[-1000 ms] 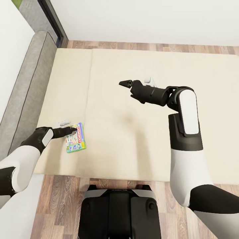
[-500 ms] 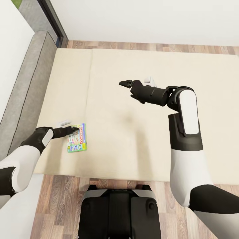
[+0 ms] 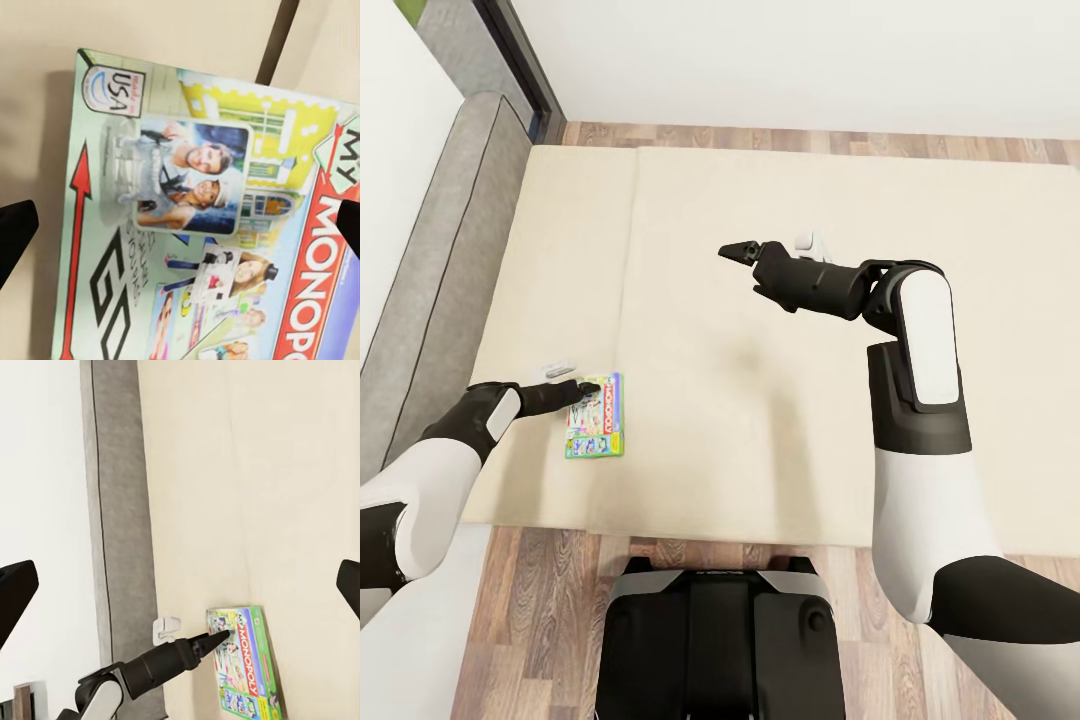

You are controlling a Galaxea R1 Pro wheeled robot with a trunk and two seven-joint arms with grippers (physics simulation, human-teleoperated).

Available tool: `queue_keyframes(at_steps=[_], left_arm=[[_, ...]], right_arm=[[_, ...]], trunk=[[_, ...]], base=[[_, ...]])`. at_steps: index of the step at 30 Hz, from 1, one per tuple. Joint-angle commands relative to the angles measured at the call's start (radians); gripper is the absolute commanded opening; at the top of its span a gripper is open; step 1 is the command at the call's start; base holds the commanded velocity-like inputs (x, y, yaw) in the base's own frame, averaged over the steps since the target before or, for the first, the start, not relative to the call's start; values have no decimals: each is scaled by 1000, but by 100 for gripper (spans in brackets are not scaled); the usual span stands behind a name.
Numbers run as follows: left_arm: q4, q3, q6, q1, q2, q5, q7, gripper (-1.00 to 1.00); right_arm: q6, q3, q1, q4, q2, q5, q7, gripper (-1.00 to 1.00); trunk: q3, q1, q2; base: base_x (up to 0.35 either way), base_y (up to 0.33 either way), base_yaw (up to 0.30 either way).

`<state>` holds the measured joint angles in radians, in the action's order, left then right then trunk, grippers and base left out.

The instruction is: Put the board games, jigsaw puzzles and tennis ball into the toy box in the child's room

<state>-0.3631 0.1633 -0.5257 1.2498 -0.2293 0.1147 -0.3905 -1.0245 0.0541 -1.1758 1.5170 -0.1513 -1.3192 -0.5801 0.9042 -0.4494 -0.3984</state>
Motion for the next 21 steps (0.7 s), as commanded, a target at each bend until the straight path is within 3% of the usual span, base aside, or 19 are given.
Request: queue_keyframes(at_steps=[1,12,21], left_arm=[[0,4,-9,0,0,8,0,100],[0,2,-10,0,2,8,-8,100],[0,-1,-13,0,4,5,-71,100]], right_arm=[[-2,0,-1,1,0,-9,-10,100],[-2,0,-1,0,-1,-9,-10,100],[-2,0,-1,0,-1,-9,-10,100]], trunk=[[1,-1,-2],[1,-1,-2],[1,-1,-2]], base=[[0,0,0],[0,0,0],[0,0,0]])
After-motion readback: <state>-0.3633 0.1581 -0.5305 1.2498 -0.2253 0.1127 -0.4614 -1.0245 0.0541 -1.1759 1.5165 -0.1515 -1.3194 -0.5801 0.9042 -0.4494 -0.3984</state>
